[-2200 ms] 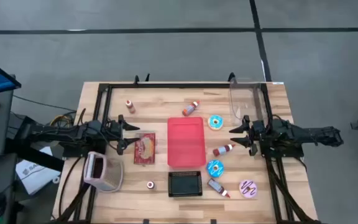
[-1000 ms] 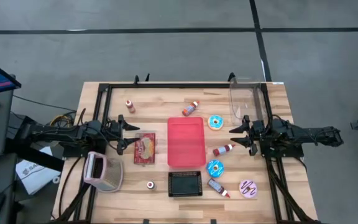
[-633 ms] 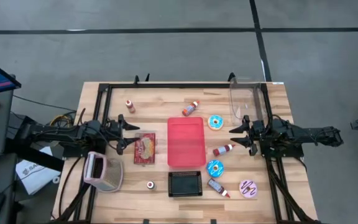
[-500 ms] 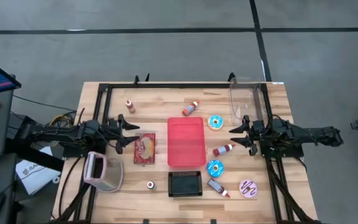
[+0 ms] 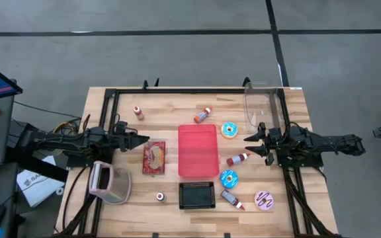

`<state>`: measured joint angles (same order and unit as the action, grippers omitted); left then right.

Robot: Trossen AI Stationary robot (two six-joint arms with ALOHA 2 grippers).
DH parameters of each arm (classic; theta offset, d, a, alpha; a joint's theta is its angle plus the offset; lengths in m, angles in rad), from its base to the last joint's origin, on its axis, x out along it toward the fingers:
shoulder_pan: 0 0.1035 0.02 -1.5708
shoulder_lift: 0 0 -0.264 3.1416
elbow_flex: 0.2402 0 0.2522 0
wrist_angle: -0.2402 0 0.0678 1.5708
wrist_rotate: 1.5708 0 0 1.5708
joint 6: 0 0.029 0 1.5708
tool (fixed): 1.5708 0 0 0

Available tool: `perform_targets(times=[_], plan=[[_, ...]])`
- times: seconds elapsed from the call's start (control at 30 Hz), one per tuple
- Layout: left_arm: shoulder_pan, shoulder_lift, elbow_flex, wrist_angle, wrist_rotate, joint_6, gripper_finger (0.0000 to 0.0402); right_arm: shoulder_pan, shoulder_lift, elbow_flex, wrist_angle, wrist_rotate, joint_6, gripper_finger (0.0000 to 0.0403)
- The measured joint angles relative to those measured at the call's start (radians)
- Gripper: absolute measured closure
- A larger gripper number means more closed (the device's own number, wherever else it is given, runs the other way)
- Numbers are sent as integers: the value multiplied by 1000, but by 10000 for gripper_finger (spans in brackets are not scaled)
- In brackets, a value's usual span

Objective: Pick & Place Food Item
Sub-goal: Put the left orange food coloring bottle into the transparent bin

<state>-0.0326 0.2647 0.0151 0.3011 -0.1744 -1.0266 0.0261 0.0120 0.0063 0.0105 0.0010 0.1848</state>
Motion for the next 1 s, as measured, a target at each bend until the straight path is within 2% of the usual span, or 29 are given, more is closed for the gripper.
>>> perform_targets(times=[0.17,0.4,0.5,0.7,0.9,1.0], plan=[[0,8,0,20,-74,-4,166,0,0,0,0,0,0,233],[0,33,0,20,-347,-64,166,0,0,0,15,0,1,233],[0,58,0,20,-441,-138,166,0,0,0,107,0,93,233],[-1,115,0,52,-447,-191,166,0,0,0,403,0,160,233],[-2,204,0,310,-447,-179,166,-3,1,0,706,69,287,233],[-2,263,0,452,-447,-178,166,-2,2,17,753,98,295,233]])
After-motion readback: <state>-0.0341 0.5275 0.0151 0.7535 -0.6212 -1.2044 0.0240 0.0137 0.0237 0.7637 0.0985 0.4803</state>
